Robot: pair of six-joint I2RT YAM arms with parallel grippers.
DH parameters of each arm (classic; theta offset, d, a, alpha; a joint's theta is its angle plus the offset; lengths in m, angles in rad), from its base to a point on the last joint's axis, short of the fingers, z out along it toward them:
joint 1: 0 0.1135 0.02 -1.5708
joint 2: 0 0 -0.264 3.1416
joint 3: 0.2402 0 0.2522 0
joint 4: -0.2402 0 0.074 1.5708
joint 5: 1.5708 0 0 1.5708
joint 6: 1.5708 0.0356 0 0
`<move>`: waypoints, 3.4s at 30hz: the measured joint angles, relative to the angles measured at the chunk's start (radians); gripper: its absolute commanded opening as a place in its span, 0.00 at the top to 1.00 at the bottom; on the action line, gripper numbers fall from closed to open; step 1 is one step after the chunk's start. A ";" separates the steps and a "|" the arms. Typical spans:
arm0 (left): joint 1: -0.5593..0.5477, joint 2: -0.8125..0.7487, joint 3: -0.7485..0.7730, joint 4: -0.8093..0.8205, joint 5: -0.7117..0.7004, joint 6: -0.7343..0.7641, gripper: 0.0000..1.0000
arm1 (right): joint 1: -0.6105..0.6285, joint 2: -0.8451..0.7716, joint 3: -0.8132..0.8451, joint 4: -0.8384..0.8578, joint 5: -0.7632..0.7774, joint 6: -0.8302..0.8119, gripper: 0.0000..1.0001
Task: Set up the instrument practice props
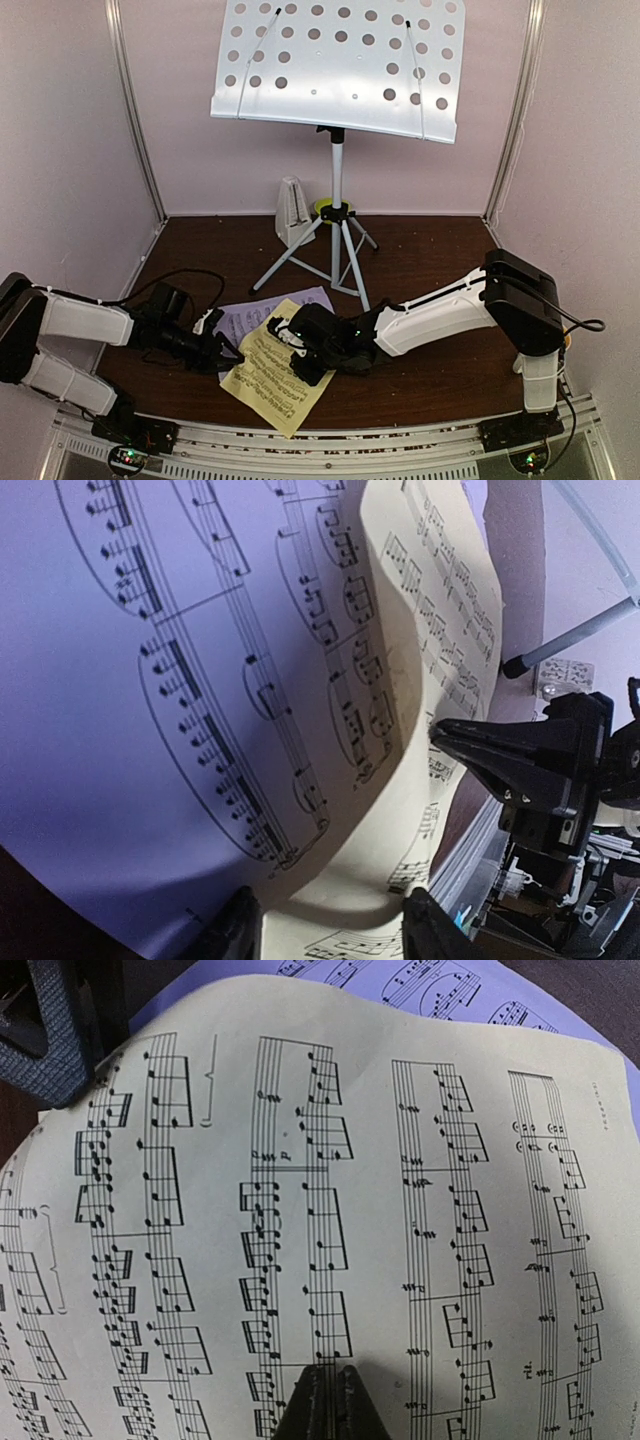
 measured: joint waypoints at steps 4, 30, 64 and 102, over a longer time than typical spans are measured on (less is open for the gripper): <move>0.000 0.006 -0.005 0.042 0.000 -0.012 0.40 | 0.000 0.000 0.000 0.000 0.000 0.000 0.94; -0.028 0.154 0.121 0.159 0.023 0.037 0.84 | 0.000 0.000 0.000 0.000 0.004 0.000 0.90; -0.272 -0.208 0.668 -0.799 -0.178 0.685 1.00 | 0.007 -0.735 -0.108 -0.081 -0.198 -0.238 0.03; -0.640 -0.067 0.875 -0.926 -0.246 0.952 1.00 | 0.013 -0.614 0.004 -0.393 -0.487 -0.081 0.70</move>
